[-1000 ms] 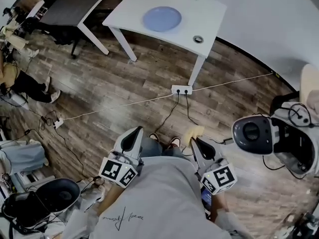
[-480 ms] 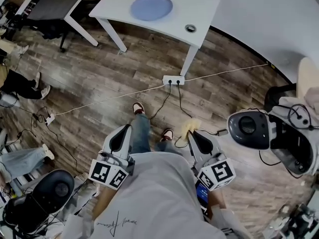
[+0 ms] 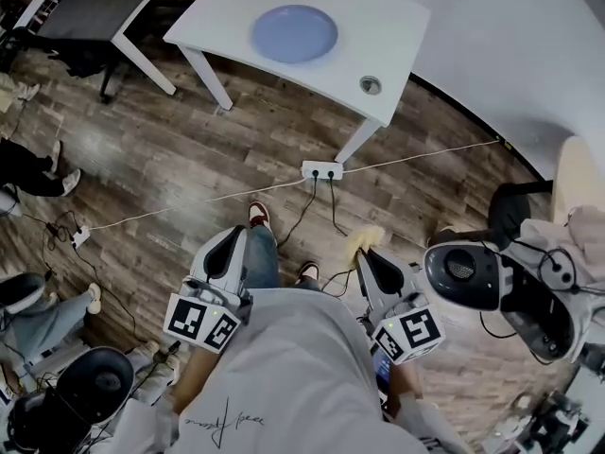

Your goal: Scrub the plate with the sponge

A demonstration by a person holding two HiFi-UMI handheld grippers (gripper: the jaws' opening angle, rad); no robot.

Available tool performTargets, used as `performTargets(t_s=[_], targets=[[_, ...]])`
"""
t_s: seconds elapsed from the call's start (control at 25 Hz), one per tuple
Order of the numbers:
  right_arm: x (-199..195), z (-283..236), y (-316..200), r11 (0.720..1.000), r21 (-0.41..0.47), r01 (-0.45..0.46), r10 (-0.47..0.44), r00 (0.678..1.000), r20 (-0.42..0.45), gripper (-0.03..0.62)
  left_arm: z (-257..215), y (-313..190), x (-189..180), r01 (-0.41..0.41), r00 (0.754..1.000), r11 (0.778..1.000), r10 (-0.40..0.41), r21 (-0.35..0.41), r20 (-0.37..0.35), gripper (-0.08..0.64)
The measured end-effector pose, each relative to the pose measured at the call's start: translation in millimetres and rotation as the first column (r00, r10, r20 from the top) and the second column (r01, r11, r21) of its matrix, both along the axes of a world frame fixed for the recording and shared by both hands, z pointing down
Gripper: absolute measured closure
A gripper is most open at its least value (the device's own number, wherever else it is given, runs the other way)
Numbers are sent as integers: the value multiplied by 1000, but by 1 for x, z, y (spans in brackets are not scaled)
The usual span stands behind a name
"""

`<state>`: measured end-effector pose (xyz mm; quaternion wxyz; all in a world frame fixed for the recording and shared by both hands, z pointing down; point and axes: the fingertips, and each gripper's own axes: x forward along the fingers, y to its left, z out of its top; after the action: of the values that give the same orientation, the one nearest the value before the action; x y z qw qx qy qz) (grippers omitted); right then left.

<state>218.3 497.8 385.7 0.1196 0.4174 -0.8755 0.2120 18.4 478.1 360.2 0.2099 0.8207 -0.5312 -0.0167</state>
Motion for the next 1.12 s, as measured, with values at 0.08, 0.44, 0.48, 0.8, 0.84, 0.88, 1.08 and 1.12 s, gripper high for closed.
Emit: performTargets(t_s=[0.08, 0.44, 0.48, 0.8, 0.84, 0.88, 1.08, 1.12], targets=[[-12, -2, -20, 1000, 2, 6, -6, 1000, -25, 566, 0, -21, -12, 6, 1000, 1000, -6, -5, -5, 549], [-90, -12, -107, 1000, -4, 16, -16, 999, -47, 566, -10, -114, -80, -17, 1000, 1000, 17, -5, -21, 551], [-99, -13, -115, 1000, -4, 20, -20, 998, -63, 566, -11, -123, -87, -20, 999, 1000, 20, -3, -26, 551], [-163, -25, -160, 999, 4, 41, -40, 993, -109, 566, -17, -182, -148, -44, 998, 999, 44, 9, -34, 546], [-166, -25, -164, 999, 5, 39, -38, 992, -117, 566, -16, -187, -153, -46, 998, 999, 46, 7, -35, 546], [-169, -26, -167, 999, 4, 39, -38, 991, -125, 566, -14, -191, -157, -46, 998, 999, 46, 3, -37, 546], [-177, -28, -182, 1000, -1, 27, -27, 989, -144, 565, -4, -207, -170, -42, 997, 999, 41, -26, -61, 546], [-176, -27, -187, 1000, -1, 20, -20, 989, -147, 565, 0, -211, -169, -45, 997, 999, 43, -31, -69, 546]])
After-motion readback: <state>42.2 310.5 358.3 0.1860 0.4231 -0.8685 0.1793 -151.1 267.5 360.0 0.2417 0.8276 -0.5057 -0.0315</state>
